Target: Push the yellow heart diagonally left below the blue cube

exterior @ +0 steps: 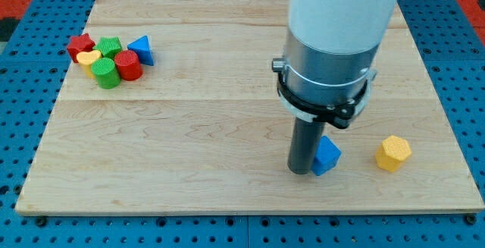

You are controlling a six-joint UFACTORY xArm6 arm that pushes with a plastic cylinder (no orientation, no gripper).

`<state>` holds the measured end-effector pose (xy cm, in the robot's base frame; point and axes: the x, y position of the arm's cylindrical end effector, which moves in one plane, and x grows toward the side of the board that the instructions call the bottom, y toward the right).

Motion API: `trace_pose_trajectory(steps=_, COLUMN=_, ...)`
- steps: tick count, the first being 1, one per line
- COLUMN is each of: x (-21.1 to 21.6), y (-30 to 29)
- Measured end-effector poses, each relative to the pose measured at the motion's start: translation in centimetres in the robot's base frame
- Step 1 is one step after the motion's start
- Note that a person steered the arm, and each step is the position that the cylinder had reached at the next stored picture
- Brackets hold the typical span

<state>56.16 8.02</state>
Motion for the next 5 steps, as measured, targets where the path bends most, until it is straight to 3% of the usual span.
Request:
trace_pose_trajectory(steps=1, x=-0.2, y=5.7)
trace_pose_trajectory(steps=2, x=0.6, y=-2.8)
trace_pose_trajectory(steps=3, x=-2.2, y=-16.3)
trace_pose_trajectory(steps=4, x=-8.4, y=-28.4)
trace_pose_trajectory(steps=5, x=-14.1, y=-36.3)
